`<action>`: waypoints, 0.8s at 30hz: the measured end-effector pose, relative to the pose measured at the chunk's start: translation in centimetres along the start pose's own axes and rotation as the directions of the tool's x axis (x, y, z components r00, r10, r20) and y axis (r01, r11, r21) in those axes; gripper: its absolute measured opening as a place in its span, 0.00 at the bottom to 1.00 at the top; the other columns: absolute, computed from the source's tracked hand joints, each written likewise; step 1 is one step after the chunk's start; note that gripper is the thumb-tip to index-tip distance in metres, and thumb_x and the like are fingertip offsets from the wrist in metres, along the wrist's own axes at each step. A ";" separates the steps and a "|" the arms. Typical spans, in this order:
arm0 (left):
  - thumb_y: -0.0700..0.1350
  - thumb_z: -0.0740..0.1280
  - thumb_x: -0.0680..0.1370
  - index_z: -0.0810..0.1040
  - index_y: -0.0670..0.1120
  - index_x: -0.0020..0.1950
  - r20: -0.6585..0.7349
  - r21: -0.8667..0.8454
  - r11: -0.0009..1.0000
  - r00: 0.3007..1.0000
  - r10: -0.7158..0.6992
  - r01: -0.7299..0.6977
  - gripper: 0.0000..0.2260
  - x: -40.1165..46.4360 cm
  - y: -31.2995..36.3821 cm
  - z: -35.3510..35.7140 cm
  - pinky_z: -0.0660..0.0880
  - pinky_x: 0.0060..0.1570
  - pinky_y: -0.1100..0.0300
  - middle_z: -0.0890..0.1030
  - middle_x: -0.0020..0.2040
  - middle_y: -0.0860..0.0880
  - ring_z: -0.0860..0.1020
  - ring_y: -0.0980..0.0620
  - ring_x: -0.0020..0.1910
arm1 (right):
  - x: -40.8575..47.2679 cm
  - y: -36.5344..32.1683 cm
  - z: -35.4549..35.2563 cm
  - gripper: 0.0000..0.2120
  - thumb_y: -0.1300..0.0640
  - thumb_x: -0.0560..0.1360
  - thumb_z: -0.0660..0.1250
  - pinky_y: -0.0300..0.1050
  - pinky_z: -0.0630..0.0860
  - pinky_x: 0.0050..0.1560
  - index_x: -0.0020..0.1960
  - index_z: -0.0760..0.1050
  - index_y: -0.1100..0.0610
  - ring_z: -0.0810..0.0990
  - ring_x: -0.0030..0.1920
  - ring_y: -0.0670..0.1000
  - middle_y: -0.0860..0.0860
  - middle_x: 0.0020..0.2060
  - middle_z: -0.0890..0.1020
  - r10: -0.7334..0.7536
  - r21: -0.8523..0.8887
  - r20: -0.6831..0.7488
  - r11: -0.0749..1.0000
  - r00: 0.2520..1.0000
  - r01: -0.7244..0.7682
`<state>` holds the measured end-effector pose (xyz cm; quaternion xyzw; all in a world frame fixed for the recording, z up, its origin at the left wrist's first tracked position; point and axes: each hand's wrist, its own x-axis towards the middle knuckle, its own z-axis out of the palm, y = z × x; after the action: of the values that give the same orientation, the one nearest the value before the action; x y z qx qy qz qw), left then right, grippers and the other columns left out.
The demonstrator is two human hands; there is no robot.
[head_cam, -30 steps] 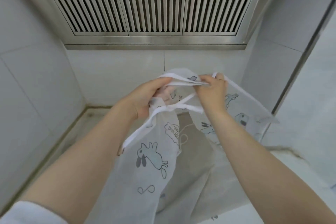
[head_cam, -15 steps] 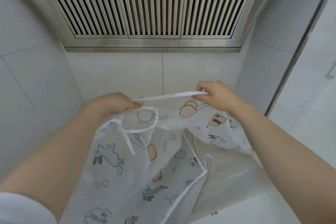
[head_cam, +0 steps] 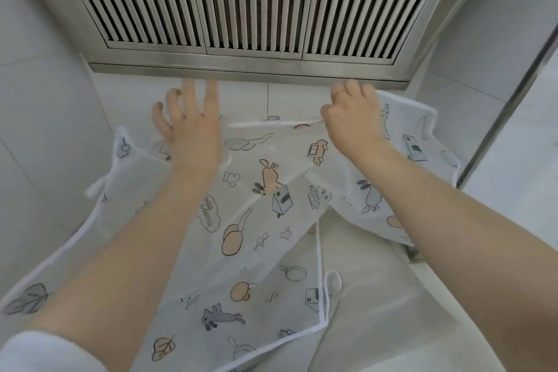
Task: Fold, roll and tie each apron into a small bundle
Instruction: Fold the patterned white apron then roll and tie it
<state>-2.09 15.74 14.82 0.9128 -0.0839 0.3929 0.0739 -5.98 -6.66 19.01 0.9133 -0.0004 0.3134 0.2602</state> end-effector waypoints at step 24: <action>0.59 0.61 0.76 0.45 0.54 0.77 0.938 -0.197 0.958 0.244 0.245 -0.207 0.36 -15.5 -1.1 25.2 0.41 0.73 0.46 0.41 0.78 0.51 0.43 0.48 0.77 | -4.9 -12.0 21.6 0.17 0.39 0.68 0.67 0.52 0.56 0.68 0.43 0.83 0.53 0.76 0.60 0.56 0.52 0.51 0.82 -0.921 0.409 0.014 0.361 0.390 0.838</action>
<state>5.42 13.21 -13.71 0.9414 -0.2475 -0.2265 -0.0335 4.38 -7.36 -3.92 0.8279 0.5136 0.0048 0.2254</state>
